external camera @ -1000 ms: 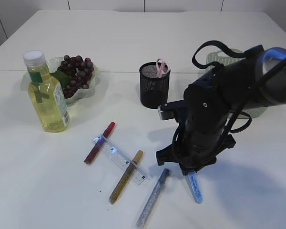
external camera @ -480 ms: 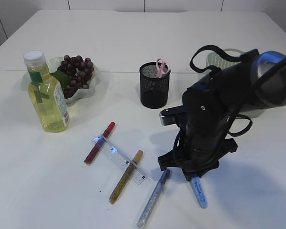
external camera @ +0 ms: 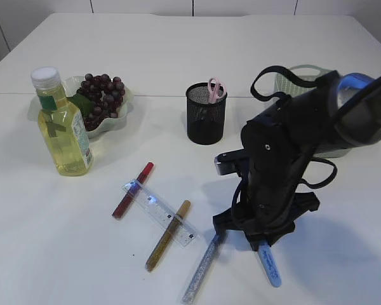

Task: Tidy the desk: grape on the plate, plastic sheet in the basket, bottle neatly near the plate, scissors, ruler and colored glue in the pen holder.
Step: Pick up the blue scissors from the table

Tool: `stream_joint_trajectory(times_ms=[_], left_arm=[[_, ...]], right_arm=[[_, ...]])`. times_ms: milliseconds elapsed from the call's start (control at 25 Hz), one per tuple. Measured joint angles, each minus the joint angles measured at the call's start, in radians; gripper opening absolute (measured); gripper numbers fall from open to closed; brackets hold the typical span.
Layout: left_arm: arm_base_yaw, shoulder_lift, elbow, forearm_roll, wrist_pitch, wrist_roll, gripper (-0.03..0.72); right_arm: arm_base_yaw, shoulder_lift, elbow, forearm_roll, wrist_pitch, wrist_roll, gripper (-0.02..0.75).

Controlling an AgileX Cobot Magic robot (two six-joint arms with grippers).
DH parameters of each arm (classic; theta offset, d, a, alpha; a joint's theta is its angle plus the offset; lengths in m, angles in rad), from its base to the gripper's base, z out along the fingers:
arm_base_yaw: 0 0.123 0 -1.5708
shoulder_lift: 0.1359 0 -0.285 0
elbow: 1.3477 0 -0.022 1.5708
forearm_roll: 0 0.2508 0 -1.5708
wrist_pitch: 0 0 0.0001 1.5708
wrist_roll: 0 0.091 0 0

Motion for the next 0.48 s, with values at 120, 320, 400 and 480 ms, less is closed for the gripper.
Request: stream_joint_trajectory(times_ms=[120, 320, 400, 480], left_arm=[[0.000, 0.000, 0.000, 0.000, 0.000, 0.000, 0.242], [0.000, 0.000, 0.000, -0.002, 0.000, 0.000, 0.242], [0.000, 0.000, 0.000, -0.002, 0.000, 0.000, 0.242], [0.000, 0.000, 0.000, -0.002, 0.000, 0.000, 0.242]], right_arm=[[0.000, 0.000, 0.000, 0.005, 0.006, 0.000, 0.225], [0.000, 0.000, 0.000, 0.006, 0.005, 0.000, 0.225], [0.000, 0.000, 0.000, 0.006, 0.005, 0.000, 0.225], [0.000, 0.000, 0.000, 0.006, 0.005, 0.000, 0.225]])
